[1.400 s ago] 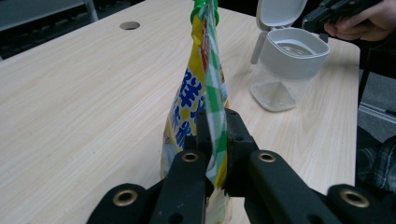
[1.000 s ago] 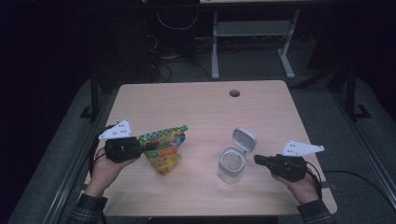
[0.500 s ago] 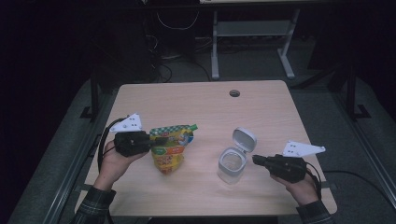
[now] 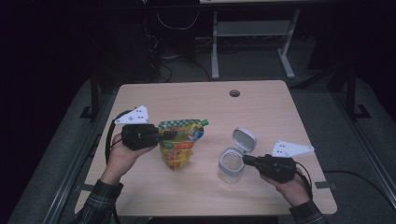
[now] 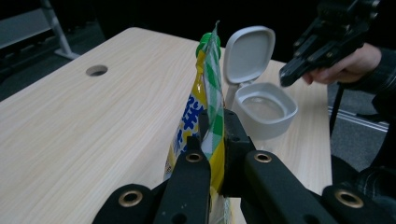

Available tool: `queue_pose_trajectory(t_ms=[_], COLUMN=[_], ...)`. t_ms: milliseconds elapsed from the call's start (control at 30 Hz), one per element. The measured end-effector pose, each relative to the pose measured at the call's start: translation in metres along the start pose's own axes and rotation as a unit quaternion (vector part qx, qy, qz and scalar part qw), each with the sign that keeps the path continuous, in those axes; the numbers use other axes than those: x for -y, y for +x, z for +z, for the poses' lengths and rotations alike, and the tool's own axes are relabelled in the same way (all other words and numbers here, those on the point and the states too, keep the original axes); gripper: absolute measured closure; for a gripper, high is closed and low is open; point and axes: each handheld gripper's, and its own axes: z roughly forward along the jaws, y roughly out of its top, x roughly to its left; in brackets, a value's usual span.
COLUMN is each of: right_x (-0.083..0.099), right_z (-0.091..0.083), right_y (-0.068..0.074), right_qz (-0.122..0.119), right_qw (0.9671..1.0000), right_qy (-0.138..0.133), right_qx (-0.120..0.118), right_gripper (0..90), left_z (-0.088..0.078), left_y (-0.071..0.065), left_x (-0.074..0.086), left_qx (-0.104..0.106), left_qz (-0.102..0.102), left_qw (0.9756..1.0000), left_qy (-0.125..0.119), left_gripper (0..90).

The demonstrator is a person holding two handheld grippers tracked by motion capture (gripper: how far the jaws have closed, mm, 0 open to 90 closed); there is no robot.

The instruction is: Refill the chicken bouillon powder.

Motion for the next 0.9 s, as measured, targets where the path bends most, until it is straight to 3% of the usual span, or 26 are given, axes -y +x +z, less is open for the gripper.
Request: queue_pose_trajectory(t_ms=[600, 900], right_x=[-0.028, -0.042], right_z=[0.05, 0.059], right_y=[0.018, 0.025], right_qz=[-0.008, -0.008], right_qw=[0.9993, 0.9992], right_qy=[0.0, -0.012], right_qx=[0.037, 0.037], right_gripper=[90.0, 90.0], left_z=[0.004, 0.003], left_y=[-0.011, -0.015], left_x=[-0.028, -0.034], left_qx=[0.042, 0.049], left_qz=[0.017, 0.023], left_qw=[0.9985, 0.9978], left_qy=[-0.032, -0.039], left_gripper=[90.0, 90.0])
